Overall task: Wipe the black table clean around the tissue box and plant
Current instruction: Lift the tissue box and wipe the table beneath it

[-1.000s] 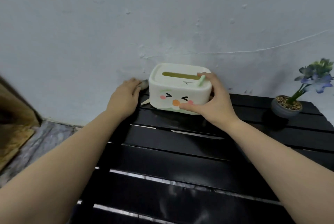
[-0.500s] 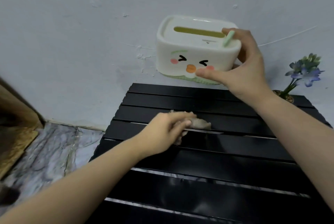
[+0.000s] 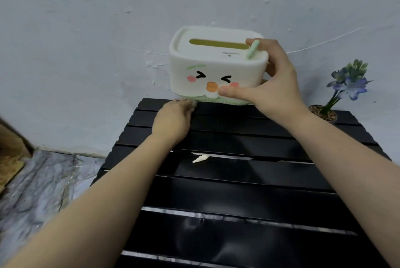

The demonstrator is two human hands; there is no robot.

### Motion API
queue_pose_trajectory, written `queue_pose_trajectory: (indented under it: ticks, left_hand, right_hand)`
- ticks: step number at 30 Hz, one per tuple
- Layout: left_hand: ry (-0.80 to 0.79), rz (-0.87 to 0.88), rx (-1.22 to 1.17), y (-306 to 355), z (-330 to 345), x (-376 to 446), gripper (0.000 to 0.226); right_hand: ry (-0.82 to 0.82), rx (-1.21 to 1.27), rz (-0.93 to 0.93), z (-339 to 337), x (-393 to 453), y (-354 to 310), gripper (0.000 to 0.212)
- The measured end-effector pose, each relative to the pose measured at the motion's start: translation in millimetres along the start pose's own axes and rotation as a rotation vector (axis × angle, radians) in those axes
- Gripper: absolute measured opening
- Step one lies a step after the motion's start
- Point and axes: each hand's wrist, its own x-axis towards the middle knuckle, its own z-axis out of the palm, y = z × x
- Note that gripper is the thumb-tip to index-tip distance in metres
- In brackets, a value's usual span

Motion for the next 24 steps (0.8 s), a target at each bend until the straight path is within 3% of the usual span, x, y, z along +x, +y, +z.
queue_pose_trajectory:
  ticks: [5,9,10,12,14,15,18,24]
  left_hand:
    - [-0.35,0.342,-0.162,74,20,-11,0.038]
    - [-0.537,0.58,-0.268,101,21,-28,0.038]
    - [-0.526,0.573,-0.323,98,16,-27,0.037]
    - [-0.345,0.469,-0.354,86,9,-17,0.035]
    - [-0.149,0.298,-0.21,69,4,-2,0.032]
    - [-0.128,0.217,-0.114,63,4,4,0.033]
    - [-0.234,0.155,-0.024,71,20,3,0.036]
    - [-0.512,0.539,-0.203,140,38,-35,0.04]
  right_hand:
    - [0.015,-0.026,-0.039,-2,8,3,0.085]
    - [0.011,-0.022,-0.061,-8,13,4,0.085]
    - [0.013,-0.02,-0.066,-10,13,5,0.086]
    - [0.013,-0.02,-0.075,-13,13,7,0.086]
    - [0.016,-0.029,-0.079,-16,13,9,0.085]
    - [0.015,-0.033,-0.076,-17,12,11,0.085]
    - [0.0,-0.041,-0.05,-18,11,13,0.083]
    - [0.001,-0.033,-0.017,-15,10,13,0.083]
